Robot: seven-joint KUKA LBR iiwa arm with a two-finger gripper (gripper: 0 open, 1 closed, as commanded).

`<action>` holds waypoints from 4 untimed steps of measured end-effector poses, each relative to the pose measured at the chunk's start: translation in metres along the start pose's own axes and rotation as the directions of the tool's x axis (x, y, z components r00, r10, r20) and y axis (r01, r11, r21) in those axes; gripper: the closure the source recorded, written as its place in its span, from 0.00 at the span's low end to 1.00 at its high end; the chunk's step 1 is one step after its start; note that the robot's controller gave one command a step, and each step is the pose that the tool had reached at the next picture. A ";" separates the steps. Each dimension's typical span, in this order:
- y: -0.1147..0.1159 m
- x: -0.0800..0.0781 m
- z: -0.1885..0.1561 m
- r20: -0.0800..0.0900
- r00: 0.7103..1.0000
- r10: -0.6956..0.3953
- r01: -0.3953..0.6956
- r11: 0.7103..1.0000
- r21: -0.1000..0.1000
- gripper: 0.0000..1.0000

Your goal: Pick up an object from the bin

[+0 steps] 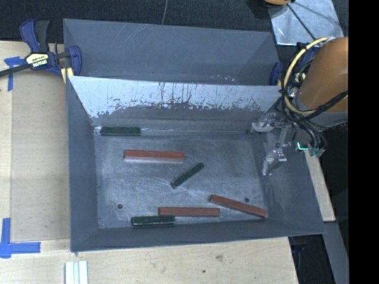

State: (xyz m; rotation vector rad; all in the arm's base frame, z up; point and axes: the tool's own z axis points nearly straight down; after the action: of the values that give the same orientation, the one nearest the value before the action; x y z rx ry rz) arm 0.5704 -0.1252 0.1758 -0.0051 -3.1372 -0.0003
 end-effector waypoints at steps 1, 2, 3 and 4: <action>0.000 -0.002 -0.004 0.008 1.000 -0.002 0.002 1.000 0.001 0.00; 0.025 0.036 0.038 0.015 0.999 -0.041 0.041 0.999 0.004 0.00; 0.039 0.057 0.069 -0.004 0.999 -0.032 0.032 0.999 -0.003 0.00; 0.071 0.065 0.074 0.007 0.989 -0.146 0.146 0.989 0.002 0.00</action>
Offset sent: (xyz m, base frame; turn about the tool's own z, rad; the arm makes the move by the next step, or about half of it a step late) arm -0.0791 0.0550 -0.0885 -0.0906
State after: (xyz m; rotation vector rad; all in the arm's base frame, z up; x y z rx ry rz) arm 0.5054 -0.0541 0.1019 0.2245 -3.1363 0.0013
